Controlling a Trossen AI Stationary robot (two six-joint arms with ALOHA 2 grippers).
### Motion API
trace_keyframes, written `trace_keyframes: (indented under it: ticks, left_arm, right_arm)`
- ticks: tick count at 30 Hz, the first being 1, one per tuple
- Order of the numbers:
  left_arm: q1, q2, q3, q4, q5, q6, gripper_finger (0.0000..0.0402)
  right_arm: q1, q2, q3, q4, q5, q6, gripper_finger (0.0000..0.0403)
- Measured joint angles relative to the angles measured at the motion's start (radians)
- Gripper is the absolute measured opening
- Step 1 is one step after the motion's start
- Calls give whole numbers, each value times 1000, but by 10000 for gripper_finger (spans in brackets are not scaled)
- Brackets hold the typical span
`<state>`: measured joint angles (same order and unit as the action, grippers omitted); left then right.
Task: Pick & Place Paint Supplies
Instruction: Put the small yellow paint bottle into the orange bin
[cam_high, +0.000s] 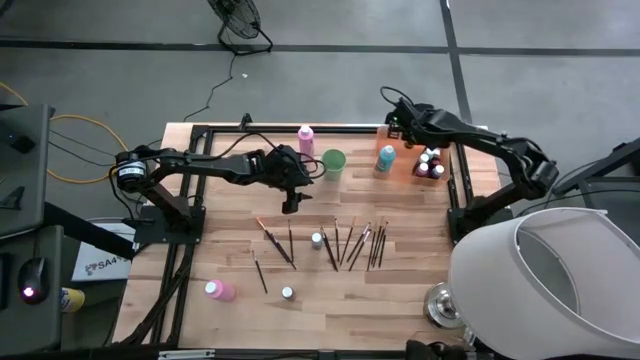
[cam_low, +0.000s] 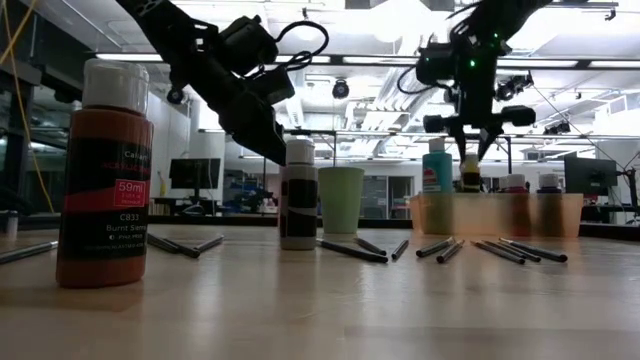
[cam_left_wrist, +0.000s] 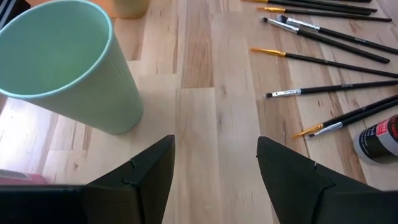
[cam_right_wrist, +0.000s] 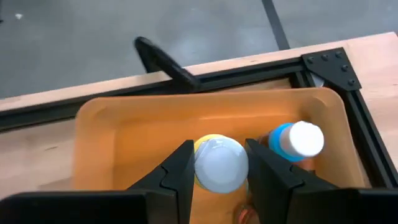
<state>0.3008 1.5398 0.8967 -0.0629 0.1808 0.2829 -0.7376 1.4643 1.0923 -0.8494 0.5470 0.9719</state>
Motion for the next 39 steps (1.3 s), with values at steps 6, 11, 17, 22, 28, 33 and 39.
trace_keyframes:
  ticks: [6,11,17,22,28,33,39]
  left_arm:
    - [0,0,0,0,1,-3,221]
    - [0,0,0,0,1,-4,221]
    - [0,0,0,0,1,-6,221]
    - [0,0,0,0,1,-12,221]
    - [0,0,0,0,1,-26,221]
    - [0,0,0,0,1,-26,221]
    - [0,0,0,0,1,-27,221]
  right_arm:
    - [-64,0,-35,54,-21,-15,113]
    - [-112,0,-48,82,-31,-33,113]
    - [-149,0,-48,95,-30,-27,113]
    - [-156,30,-46,91,-43,-27,113]
    - [-155,80,-46,88,-74,11,113]
    - [-156,82,-46,39,-34,73,113]
    - [-169,82,-46,-35,-26,86,113]
